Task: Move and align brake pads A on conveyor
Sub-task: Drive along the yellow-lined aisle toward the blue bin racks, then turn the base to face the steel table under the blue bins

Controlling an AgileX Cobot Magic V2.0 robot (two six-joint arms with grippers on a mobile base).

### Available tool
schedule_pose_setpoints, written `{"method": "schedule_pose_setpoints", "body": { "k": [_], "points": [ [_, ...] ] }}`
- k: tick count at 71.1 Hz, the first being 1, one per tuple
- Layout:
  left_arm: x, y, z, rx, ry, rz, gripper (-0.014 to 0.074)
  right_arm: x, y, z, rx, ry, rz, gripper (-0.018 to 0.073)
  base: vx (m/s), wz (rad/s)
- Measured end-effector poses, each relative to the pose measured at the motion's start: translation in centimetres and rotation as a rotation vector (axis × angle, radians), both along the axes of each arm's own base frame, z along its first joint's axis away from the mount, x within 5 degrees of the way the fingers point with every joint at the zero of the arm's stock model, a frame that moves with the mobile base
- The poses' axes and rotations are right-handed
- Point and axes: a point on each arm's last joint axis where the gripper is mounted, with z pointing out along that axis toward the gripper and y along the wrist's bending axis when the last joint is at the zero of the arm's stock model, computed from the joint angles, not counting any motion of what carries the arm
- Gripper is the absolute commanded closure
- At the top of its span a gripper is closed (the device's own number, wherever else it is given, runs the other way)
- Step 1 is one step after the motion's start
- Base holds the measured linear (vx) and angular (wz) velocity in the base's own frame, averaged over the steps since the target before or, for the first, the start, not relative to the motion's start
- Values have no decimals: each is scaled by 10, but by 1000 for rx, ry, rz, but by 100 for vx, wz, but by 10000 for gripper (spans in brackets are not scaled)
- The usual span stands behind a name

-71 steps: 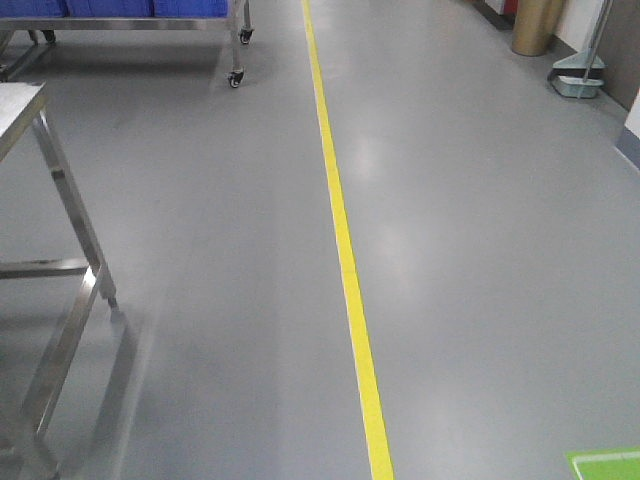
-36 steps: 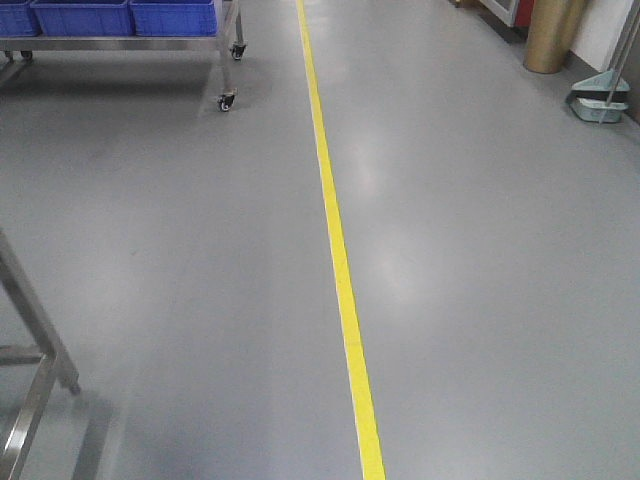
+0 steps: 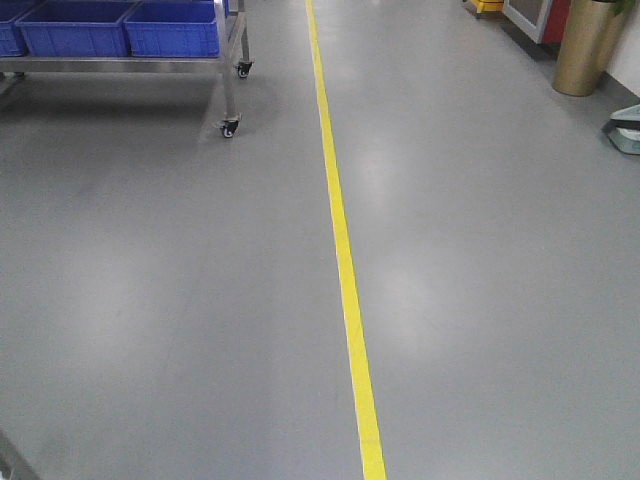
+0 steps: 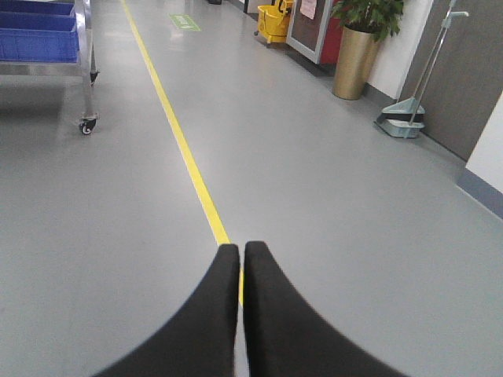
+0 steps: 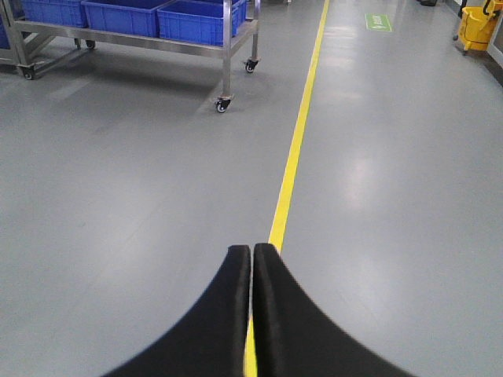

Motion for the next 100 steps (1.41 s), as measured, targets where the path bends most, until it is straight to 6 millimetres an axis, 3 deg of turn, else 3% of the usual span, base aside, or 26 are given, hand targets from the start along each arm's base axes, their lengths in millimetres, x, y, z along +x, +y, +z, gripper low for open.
{"method": "schedule_pose_setpoints", "body": {
  "k": [68,100],
  "points": [
    [0,0,0,0,0,0,603,0,0,0,0,0,0,568,39,4],
    [0,0,0,0,0,0,603,0,0,0,-3,0,-1,568,17,61]
  ]
}}
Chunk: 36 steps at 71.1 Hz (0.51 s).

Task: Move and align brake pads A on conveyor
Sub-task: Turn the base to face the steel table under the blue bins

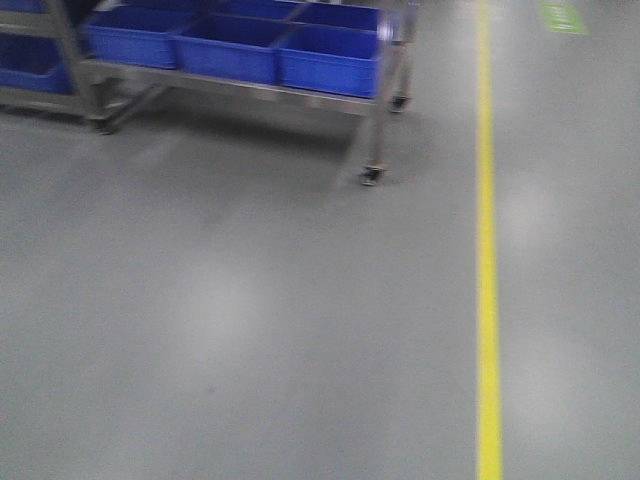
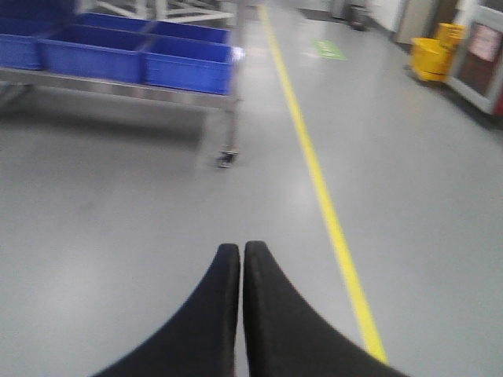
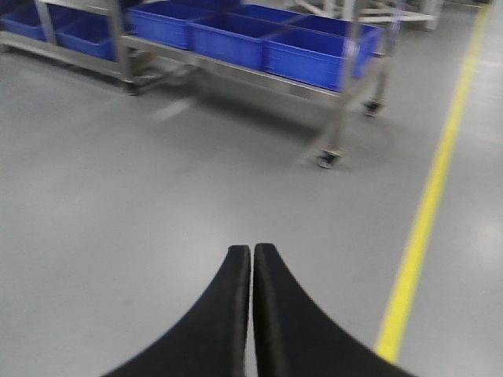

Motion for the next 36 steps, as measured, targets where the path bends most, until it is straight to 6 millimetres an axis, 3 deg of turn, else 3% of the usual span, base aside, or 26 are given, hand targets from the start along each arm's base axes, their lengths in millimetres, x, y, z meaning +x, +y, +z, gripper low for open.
{"method": "schedule_pose_setpoints", "body": {
  "k": [36],
  "points": [
    [0,0,0,0,0,0,603,0,0,0,0,0,0,568,15,98]
  ]
}}
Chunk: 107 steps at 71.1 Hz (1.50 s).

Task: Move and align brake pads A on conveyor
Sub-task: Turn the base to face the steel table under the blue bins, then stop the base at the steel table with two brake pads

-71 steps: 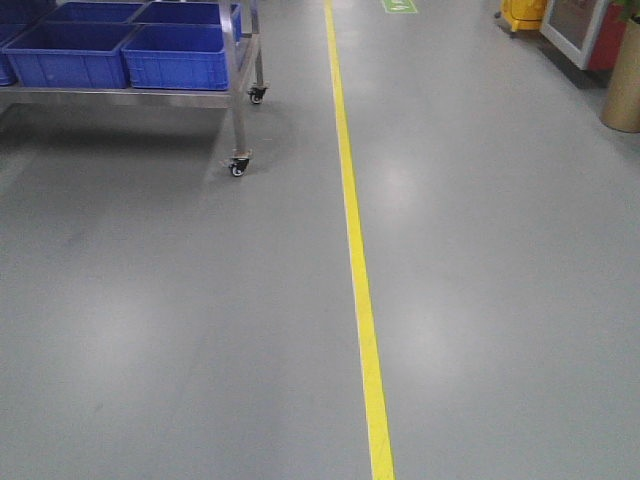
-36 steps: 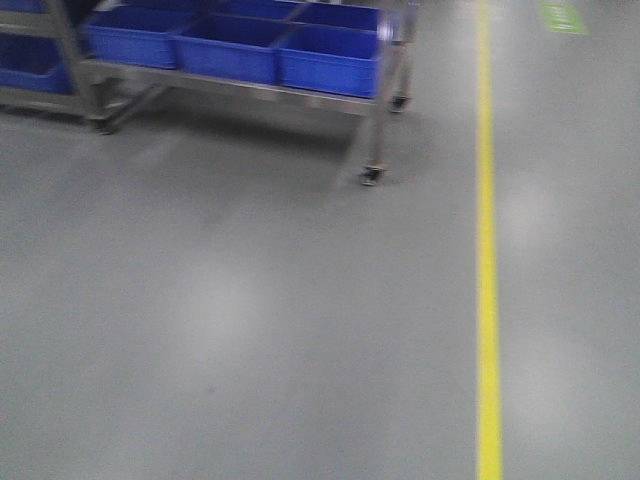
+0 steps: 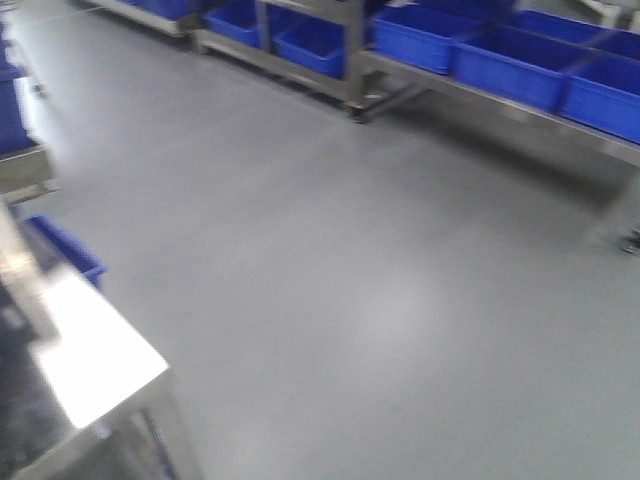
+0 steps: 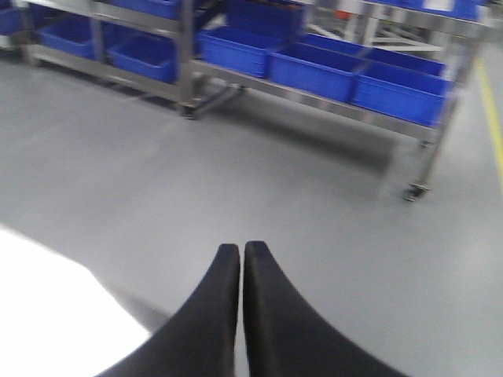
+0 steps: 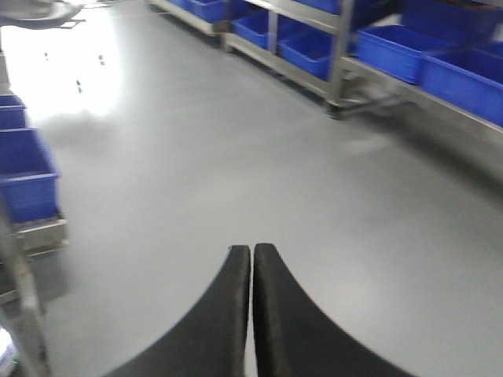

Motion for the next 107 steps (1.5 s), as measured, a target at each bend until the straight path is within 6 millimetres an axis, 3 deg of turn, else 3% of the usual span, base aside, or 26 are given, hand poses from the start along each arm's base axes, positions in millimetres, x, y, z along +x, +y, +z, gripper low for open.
{"method": "schedule_pose_setpoints", "body": {
  "k": [60,107],
  "points": [
    [0,0,0,0,0,0,603,0,0,0,0,0,0,568,14,87],
    [0,0,0,0,0,0,603,0,0,0,0,0,0,568,6,13]
  ]
}}
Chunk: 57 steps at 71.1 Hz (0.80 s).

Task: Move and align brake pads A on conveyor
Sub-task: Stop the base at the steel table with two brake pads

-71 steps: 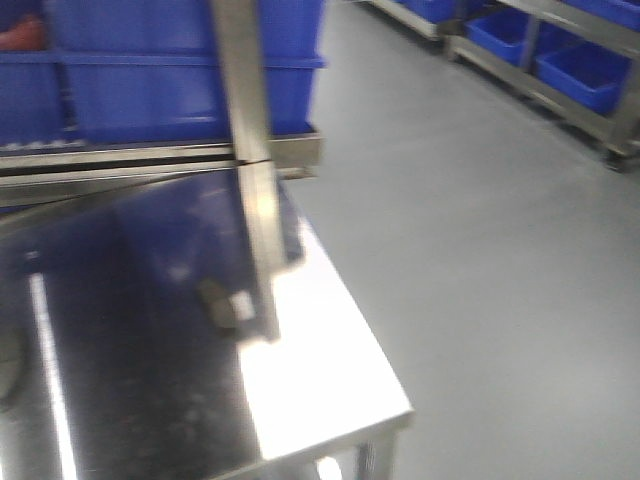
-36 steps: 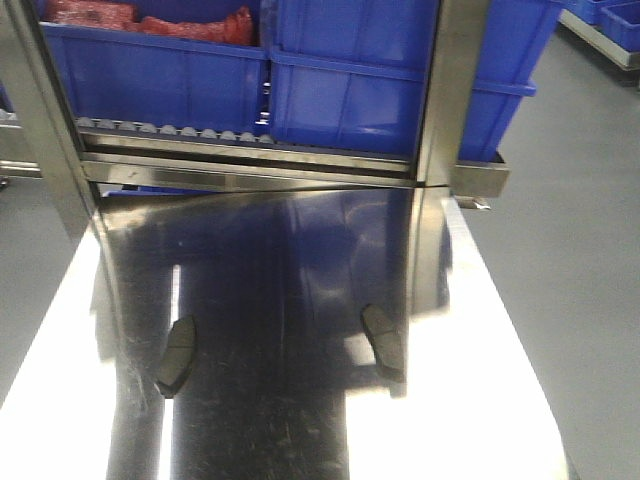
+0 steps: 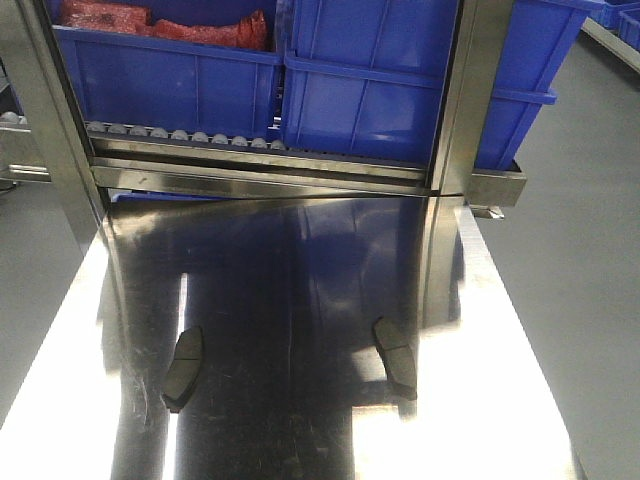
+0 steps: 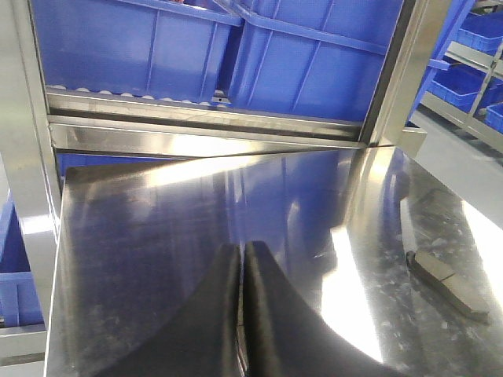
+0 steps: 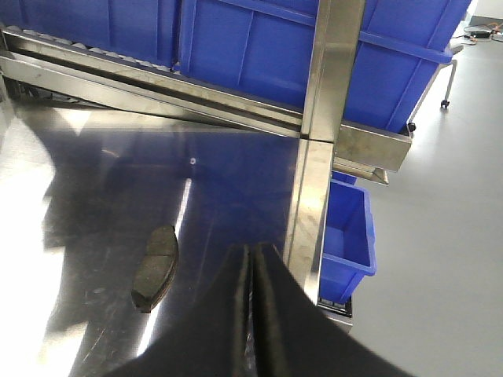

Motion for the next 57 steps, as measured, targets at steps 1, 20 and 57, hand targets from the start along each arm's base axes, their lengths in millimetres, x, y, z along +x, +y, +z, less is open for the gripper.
{"method": "schedule_pose_setpoints", "body": {
  "k": [1,20,57],
  "points": [
    [0,0,0,0,0,0,603,0,0,0,0,0,0,568,0,1],
    [0,0,0,0,0,0,603,0,0,0,0,0,0,568,0,0],
    [0,0,0,0,0,0,603,0,0,0,0,0,0,568,0,0]
  ]
}}
